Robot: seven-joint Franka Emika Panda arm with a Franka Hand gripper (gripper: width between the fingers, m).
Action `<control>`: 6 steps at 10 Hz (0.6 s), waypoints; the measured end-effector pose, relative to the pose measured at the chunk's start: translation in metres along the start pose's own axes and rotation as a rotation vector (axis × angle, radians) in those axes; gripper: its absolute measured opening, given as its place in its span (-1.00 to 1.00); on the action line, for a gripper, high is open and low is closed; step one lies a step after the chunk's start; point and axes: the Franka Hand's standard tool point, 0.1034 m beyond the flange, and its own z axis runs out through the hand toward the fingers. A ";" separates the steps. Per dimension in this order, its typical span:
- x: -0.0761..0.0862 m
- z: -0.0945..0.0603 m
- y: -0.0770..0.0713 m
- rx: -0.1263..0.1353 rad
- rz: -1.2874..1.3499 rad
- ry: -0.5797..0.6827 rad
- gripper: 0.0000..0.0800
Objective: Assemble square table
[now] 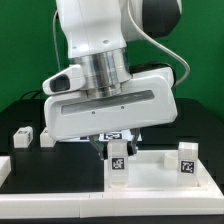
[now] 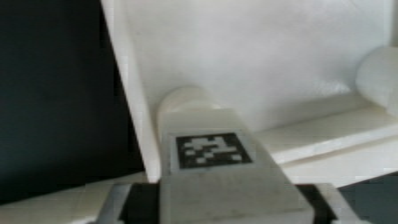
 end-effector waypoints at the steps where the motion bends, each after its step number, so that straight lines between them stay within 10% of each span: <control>1: 0.000 0.000 0.000 0.001 0.056 0.000 -0.25; 6: 0.000 0.005 -0.003 0.028 0.757 -0.010 -0.25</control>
Offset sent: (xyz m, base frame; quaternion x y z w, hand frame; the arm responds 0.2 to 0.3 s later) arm 0.0047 -0.0129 -0.0214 -0.0014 0.0075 0.2803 0.9599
